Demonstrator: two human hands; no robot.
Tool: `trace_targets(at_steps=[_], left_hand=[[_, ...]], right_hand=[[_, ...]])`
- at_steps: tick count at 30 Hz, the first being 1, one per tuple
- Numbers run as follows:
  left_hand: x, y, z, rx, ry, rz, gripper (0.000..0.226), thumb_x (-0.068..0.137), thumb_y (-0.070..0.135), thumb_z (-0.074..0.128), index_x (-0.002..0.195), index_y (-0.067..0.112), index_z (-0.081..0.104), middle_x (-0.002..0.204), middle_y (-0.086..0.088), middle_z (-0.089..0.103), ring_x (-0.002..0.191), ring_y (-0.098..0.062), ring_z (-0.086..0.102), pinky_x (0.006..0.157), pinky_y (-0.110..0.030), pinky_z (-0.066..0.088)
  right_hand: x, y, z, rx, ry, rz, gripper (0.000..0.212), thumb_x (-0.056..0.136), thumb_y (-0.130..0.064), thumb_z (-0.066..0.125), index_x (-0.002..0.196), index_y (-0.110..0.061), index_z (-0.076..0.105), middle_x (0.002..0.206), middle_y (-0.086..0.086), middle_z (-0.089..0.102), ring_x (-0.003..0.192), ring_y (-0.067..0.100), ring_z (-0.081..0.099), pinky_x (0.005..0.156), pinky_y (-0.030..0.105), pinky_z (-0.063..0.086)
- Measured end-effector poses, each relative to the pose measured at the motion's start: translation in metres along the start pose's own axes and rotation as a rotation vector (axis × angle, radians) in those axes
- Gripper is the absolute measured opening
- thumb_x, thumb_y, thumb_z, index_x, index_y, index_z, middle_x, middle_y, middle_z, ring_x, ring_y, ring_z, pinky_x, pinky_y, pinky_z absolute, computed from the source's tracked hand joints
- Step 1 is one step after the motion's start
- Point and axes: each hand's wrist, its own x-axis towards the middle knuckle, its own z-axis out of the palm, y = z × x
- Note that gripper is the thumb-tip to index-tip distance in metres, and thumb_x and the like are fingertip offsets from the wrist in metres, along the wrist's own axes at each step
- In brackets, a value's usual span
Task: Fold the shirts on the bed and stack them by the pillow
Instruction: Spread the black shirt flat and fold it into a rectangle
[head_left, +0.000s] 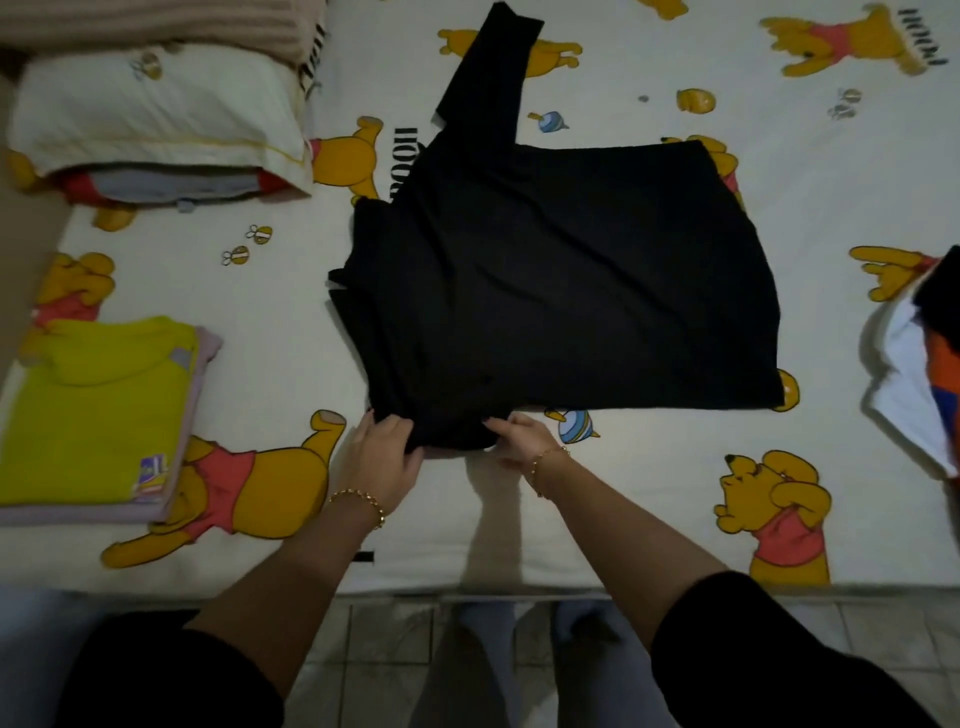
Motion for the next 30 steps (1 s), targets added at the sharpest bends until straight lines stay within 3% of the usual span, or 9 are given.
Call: trace_targets(at_steps=[2, 4, 7, 10, 12, 16, 20, 26, 30], left_hand=[[-0.011, 0.008, -0.013, -0.09, -0.011, -0.022, 0.024, 0.092, 0.026, 0.051, 0.105, 0.008, 0.06, 0.1, -0.013, 0.065, 0.106, -0.031, 0.056, 0.107, -0.04, 0.036], [-0.024, 0.019, -0.026, -0.258, -0.066, -0.133, 0.034, 0.096, 0.028, 0.047, 0.12, 0.006, 0.055, 0.109, -0.018, 0.064, 0.109, -0.033, 0.056, 0.092, -0.039, 0.047], [-0.037, 0.044, -0.036, -0.715, -0.132, -0.405, 0.032, 0.096, 0.033, 0.049, 0.112, 0.008, 0.06, 0.103, -0.014, 0.066, 0.098, -0.03, 0.062, 0.085, -0.037, 0.05], [-0.052, 0.07, -0.037, -1.38, -0.51, -0.84, 0.04, 0.09, 0.046, 0.056, 0.106, 0.011, 0.065, 0.108, -0.012, 0.068, 0.1, -0.028, 0.063, 0.091, -0.039, 0.05], [-0.068, 0.085, -0.03, -1.544, -0.697, -0.865, 0.042, 0.089, 0.045, 0.057, 0.107, 0.009, 0.066, 0.108, -0.013, 0.069, 0.102, -0.028, 0.064, 0.086, -0.036, 0.052], [-0.092, 0.106, -0.01, -1.48, -0.675, -0.858, 0.049, 0.087, 0.033, 0.063, 0.126, 0.006, 0.054, 0.123, -0.011, 0.062, 0.11, -0.025, 0.058, 0.095, -0.035, 0.047], [-0.108, 0.123, -0.002, -1.405, -0.563, -0.819, 0.051, 0.086, 0.031, 0.062, 0.129, 0.006, 0.051, 0.129, -0.011, 0.057, 0.118, -0.025, 0.052, 0.107, -0.038, 0.038], [-0.12, 0.144, -0.013, -1.565, -0.419, -0.834, 0.042, 0.089, 0.022, 0.06, 0.125, 0.004, 0.051, 0.122, -0.014, 0.059, 0.114, -0.028, 0.055, 0.091, -0.039, 0.049], [-0.137, 0.157, -0.012, -1.549, -0.491, -0.802, 0.036, 0.092, 0.021, 0.056, 0.124, 0.009, 0.048, 0.124, -0.011, 0.055, 0.117, -0.026, 0.052, 0.084, -0.041, 0.051]], right_hand=[[-0.004, 0.001, 0.001, 0.111, 0.024, -0.012, 0.023, 0.082, -0.026, 0.068, 0.088, -0.005, 0.063, 0.089, 0.008, 0.065, 0.085, 0.023, 0.06, 0.084, 0.039, 0.049], [-0.02, -0.004, -0.002, 0.245, 0.021, -0.035, 0.013, 0.087, -0.021, 0.061, 0.088, -0.009, 0.065, 0.092, 0.007, 0.068, 0.089, 0.023, 0.062, 0.086, 0.037, 0.049], [-0.042, -0.008, -0.013, 0.318, -0.02, -0.018, 0.015, 0.092, -0.024, 0.057, 0.092, -0.012, 0.065, 0.093, 0.005, 0.068, 0.088, 0.02, 0.063, 0.088, 0.035, 0.049], [-0.054, 0.003, -0.027, 0.256, -0.129, 0.077, 0.043, 0.084, -0.045, 0.063, 0.111, -0.011, 0.066, 0.107, 0.01, 0.071, 0.102, 0.026, 0.066, 0.097, 0.041, 0.049], [-0.066, 0.016, -0.04, 0.089, -0.17, 0.139, 0.056, 0.078, -0.056, 0.064, 0.115, -0.013, 0.064, 0.11, 0.008, 0.069, 0.104, 0.026, 0.064, 0.095, 0.044, 0.05], [-0.092, 0.048, -0.069, -0.206, -0.138, 0.1, 0.055, 0.086, -0.049, 0.06, 0.12, -0.006, 0.057, 0.118, 0.009, 0.062, 0.103, 0.023, 0.059, 0.085, 0.035, 0.051], [-0.111, 0.069, -0.096, -0.187, -0.064, -0.045, 0.029, 0.091, -0.026, 0.06, 0.104, 0.0, 0.065, 0.113, 0.02, 0.066, 0.103, 0.031, 0.063, 0.09, 0.039, 0.051], [-0.141, 0.07, -0.118, -0.014, -0.079, -0.054, 0.028, 0.091, -0.024, 0.059, 0.105, 0.0, 0.063, 0.094, 0.012, 0.066, 0.077, 0.019, 0.064, 0.059, 0.025, 0.05], [-0.154, 0.08, -0.13, 0.004, -0.101, 0.04, 0.02, 0.092, -0.02, 0.058, 0.101, -0.004, 0.063, 0.095, 0.009, 0.066, 0.09, 0.022, 0.062, 0.068, 0.029, 0.048]])
